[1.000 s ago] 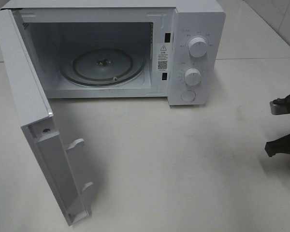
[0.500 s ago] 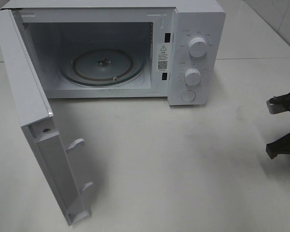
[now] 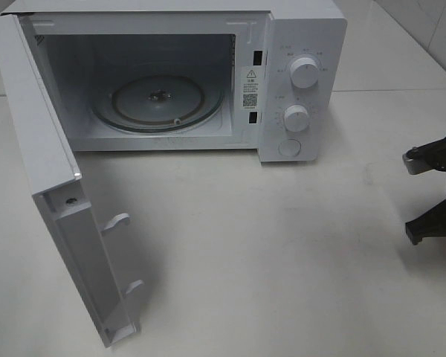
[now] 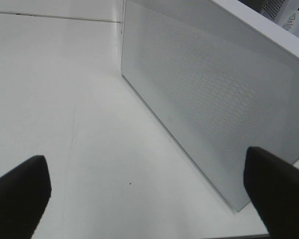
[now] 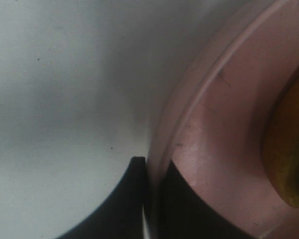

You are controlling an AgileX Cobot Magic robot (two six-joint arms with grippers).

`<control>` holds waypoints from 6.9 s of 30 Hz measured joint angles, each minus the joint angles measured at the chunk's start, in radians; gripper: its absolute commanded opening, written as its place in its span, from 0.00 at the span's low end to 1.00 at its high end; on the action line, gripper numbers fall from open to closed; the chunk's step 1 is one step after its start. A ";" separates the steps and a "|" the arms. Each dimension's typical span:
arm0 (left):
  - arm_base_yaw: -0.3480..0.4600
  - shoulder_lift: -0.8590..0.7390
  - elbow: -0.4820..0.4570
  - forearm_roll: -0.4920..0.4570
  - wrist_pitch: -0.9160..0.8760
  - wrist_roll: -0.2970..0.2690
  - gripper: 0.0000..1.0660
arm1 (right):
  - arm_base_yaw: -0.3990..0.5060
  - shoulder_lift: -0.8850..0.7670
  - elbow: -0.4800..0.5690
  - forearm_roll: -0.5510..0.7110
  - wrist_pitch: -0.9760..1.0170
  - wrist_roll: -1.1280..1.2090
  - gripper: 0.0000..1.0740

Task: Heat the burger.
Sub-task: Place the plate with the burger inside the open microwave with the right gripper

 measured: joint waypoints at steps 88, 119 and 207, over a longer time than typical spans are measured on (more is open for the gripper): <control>0.000 0.000 0.000 0.000 0.000 0.000 0.92 | 1.045 -0.241 0.116 -0.228 0.141 -0.126 0.00; 0.000 0.000 0.000 0.000 0.000 0.000 0.92 | 1.033 -0.241 0.119 -0.366 -0.188 -0.476 0.00; 0.000 0.000 0.000 0.000 0.000 0.000 0.92 | 0.478 -0.078 -0.167 0.724 -0.399 -2.296 0.00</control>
